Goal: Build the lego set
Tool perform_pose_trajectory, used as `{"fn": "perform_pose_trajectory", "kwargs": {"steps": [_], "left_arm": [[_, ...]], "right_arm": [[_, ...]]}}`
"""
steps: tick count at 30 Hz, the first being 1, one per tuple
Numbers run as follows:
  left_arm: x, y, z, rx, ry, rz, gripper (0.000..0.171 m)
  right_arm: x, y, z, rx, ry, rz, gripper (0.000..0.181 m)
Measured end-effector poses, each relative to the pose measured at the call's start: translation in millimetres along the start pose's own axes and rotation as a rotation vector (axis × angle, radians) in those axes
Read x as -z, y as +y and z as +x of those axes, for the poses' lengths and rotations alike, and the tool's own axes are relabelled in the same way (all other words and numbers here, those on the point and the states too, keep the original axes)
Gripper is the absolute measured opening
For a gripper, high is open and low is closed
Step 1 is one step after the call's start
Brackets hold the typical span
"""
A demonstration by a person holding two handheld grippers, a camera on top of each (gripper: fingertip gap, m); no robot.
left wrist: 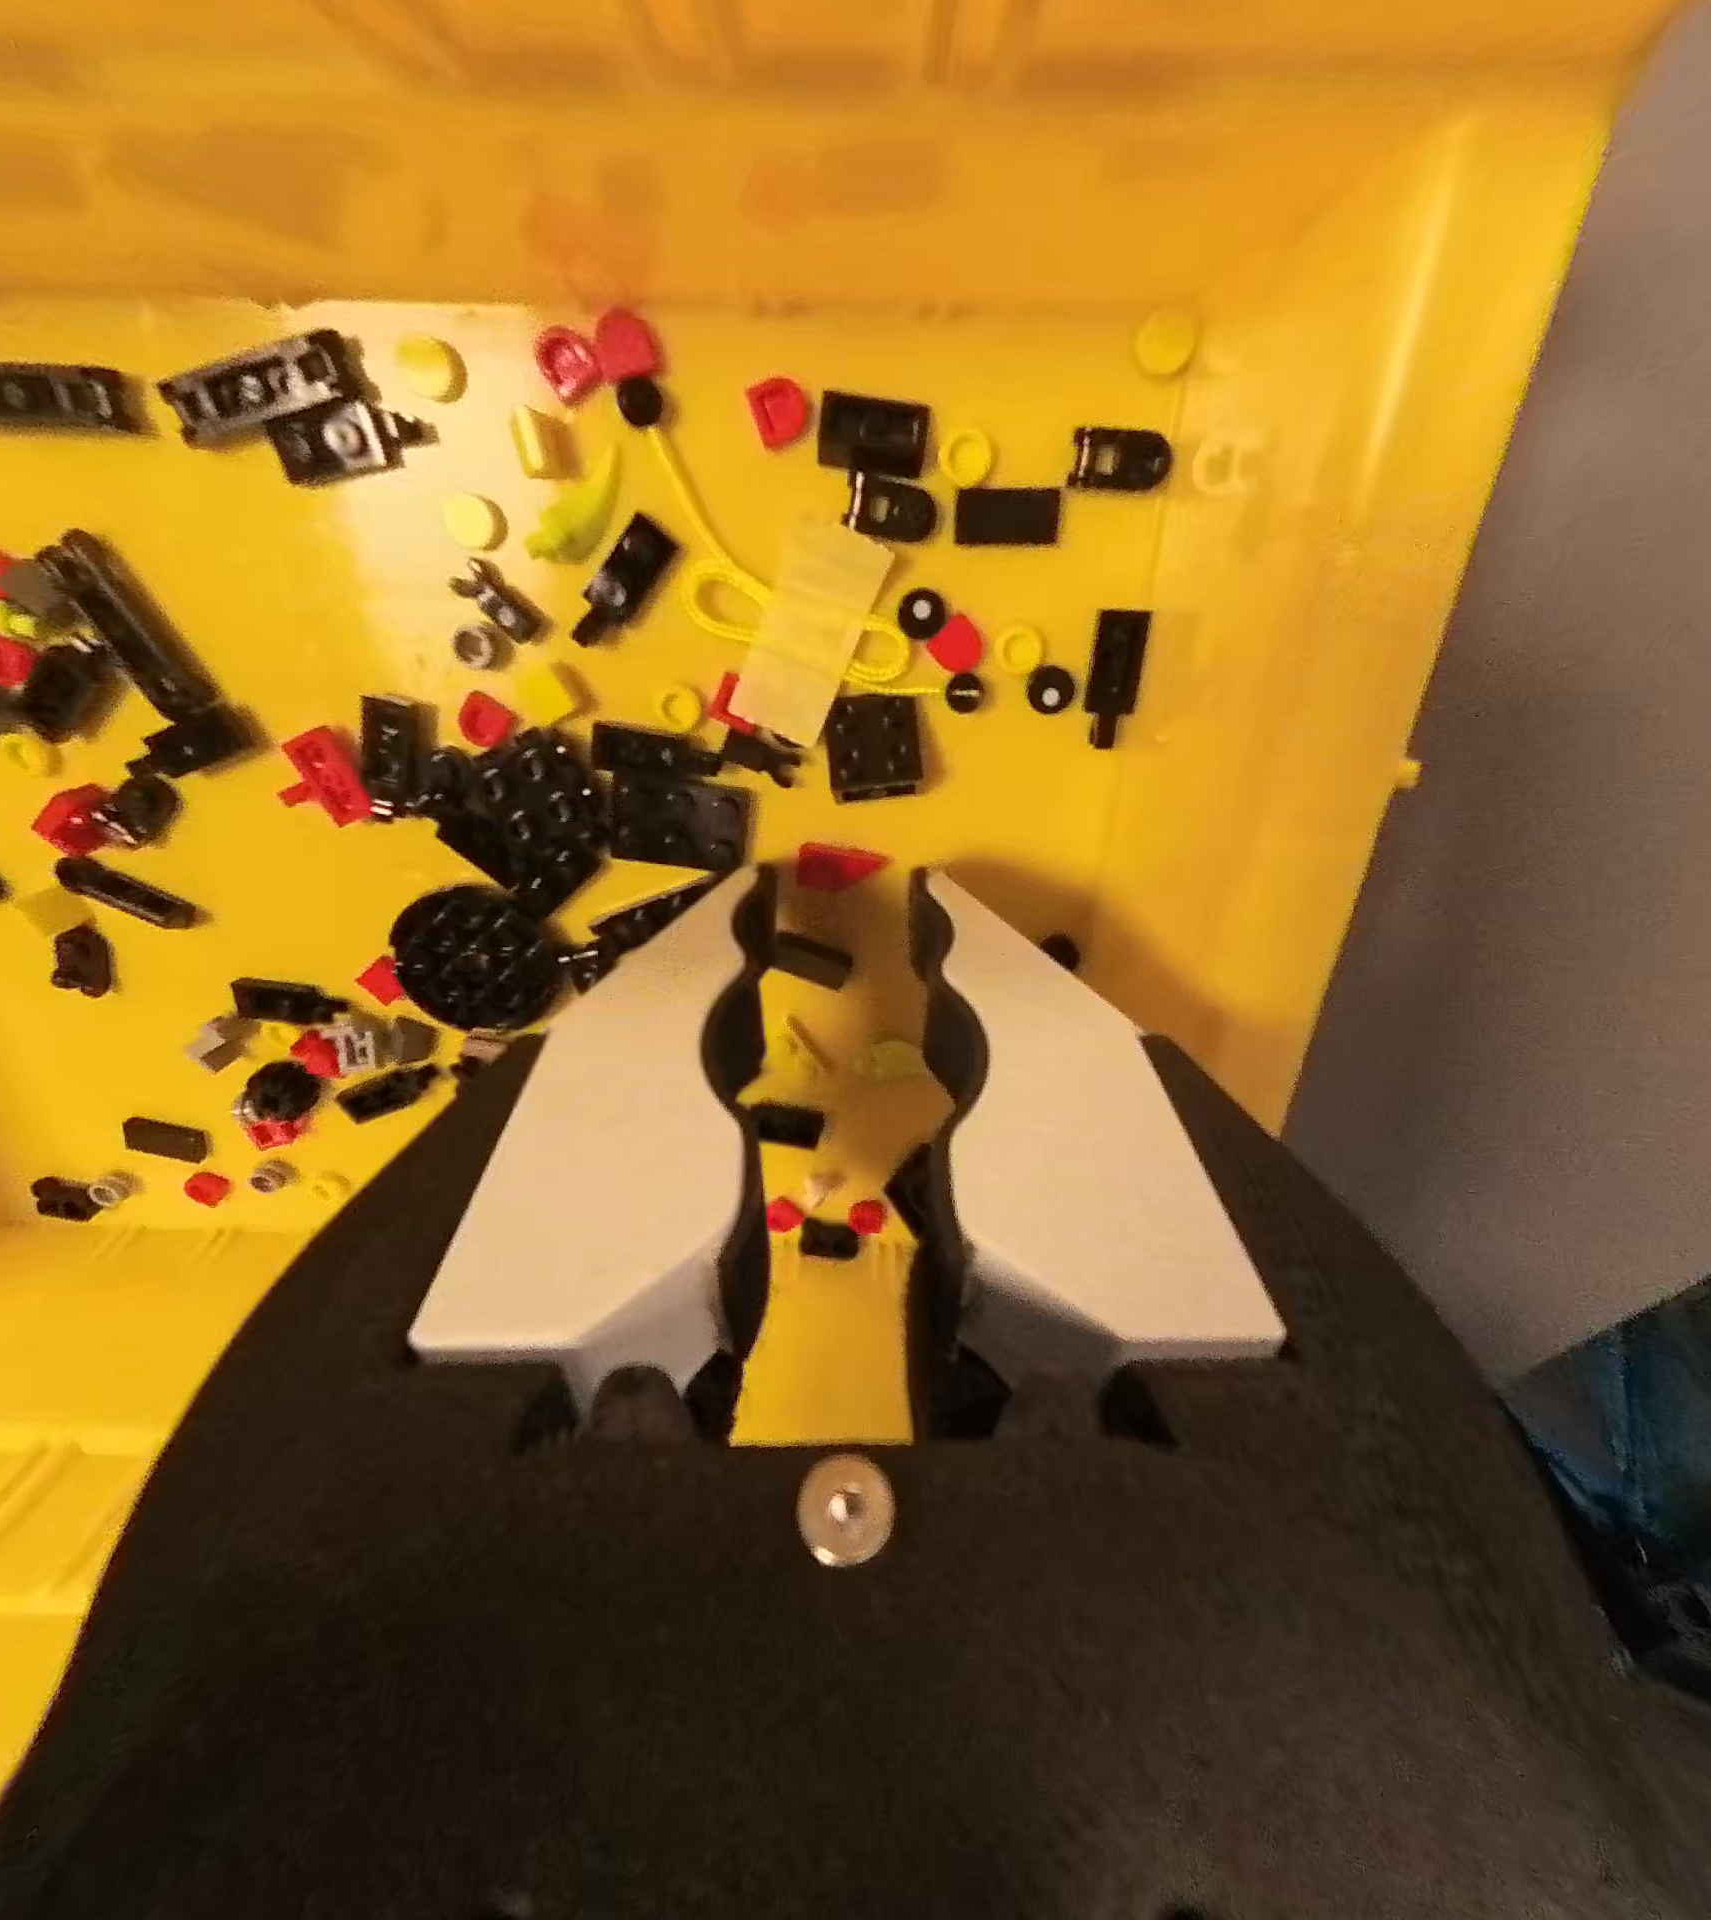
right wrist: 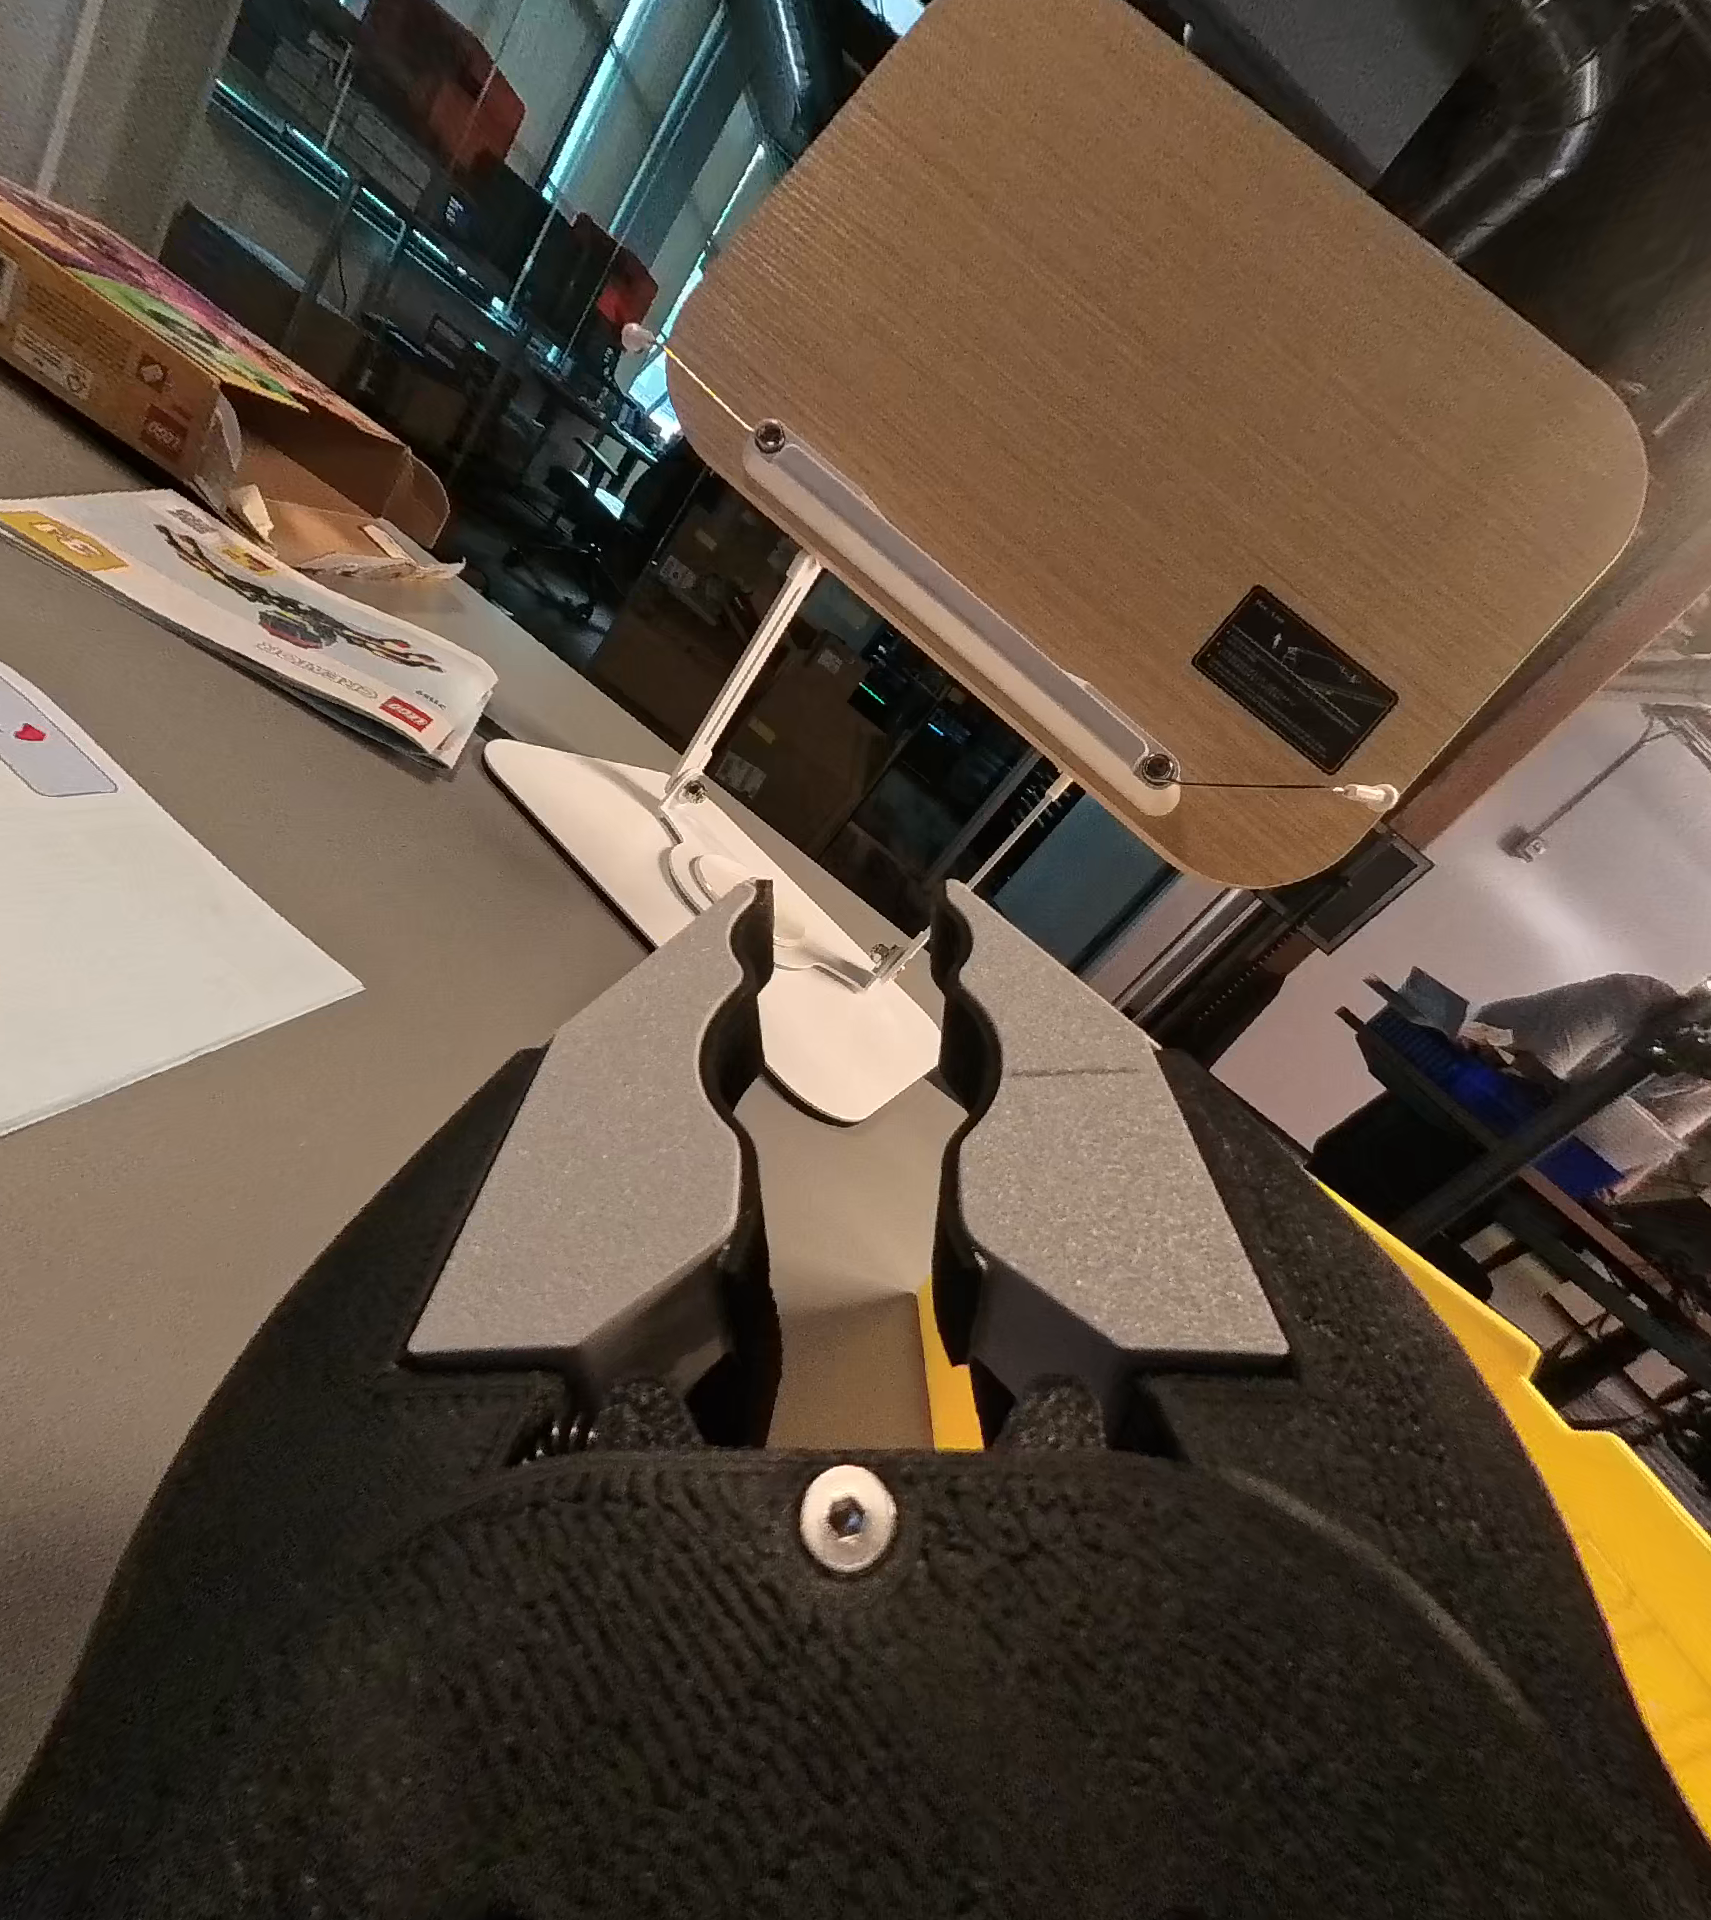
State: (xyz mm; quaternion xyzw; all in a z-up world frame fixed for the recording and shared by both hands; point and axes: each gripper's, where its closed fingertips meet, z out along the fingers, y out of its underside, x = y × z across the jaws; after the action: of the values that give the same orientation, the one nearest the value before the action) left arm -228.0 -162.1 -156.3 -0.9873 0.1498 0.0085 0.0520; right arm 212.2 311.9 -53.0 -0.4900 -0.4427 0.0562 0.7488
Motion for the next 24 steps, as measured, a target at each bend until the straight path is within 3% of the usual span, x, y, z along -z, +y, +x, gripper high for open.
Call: {"fn": "perform_pose_trajectory", "kwargs": {"steps": [10,12,15,19,24], "left_arm": [[4,-1,-9,-0.043,-0.070,0.012,0.010],[20,-7,-19,-0.025,-0.155,0.071,0.010],[64,-31,-18,0.000,-0.284,0.265,0.009],[98,-78,43,-0.113,-0.257,0.483,0.010],[61,-99,121,-0.285,-0.098,0.404,0.010]], "right_arm": [[0,0,0,-0.006,-0.004,0.000,0.028],[0,0,0,-0.010,-0.003,0.001,0.028],[0,0,0,-0.010,-0.004,0.001,0.028],[0,0,-1,-0.005,-0.006,0.001,0.028],[0,0,0,-0.008,-0.006,0.004,0.028]]}}
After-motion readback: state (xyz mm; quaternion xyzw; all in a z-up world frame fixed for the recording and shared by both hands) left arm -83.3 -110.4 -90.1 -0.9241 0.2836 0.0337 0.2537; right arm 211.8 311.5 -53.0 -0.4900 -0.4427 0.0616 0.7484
